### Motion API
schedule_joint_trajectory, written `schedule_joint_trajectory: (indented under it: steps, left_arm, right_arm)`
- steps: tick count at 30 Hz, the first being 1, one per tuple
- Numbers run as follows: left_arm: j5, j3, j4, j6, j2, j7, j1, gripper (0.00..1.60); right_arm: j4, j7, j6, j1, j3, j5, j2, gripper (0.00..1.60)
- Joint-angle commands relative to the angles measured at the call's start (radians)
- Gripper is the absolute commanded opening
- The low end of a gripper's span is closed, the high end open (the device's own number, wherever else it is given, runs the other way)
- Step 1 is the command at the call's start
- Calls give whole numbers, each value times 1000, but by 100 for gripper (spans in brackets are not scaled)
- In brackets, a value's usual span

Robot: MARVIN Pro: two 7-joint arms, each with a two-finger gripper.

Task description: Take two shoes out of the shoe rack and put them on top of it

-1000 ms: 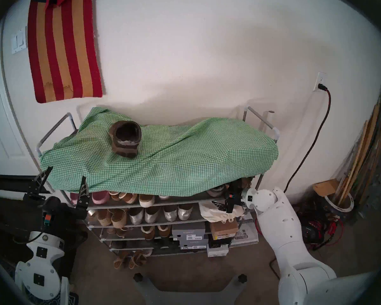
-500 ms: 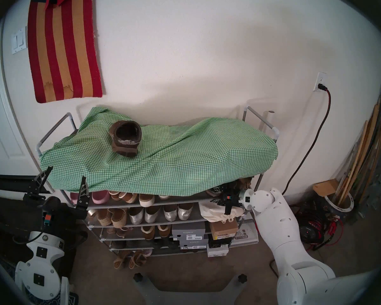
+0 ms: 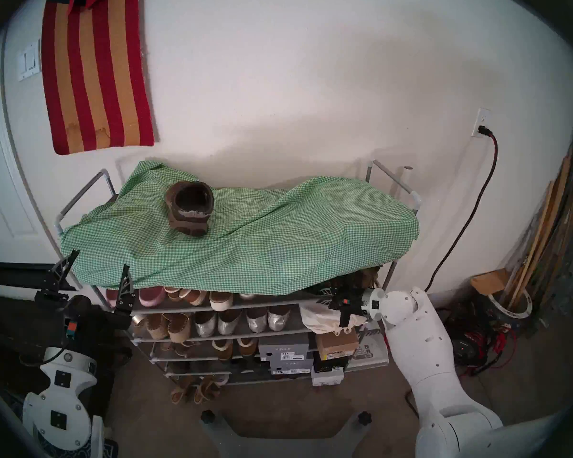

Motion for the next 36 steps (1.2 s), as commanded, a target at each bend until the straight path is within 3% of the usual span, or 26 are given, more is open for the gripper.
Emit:
schedule_joint_trajectory:
  steps: [1,12,21,36]
  left_arm:
    - [2,-2,-9,1,2,-1,-1,160]
    - [3,-2,-9,2,1,-2,-1,160]
    - [3,-2,-9,2,0,-2,-1,160]
    - [3,-2,-9,-1,0,-2,-2,160]
  right_arm:
    - [-103,8,-7,6,17,35,-7,0]
    - [-160,49,9,-5,36,53,-19,0]
    - [-217,141,19,-53,52,108,-31,0]
    - [-375,420,-15,-255,10,245,-19,0]
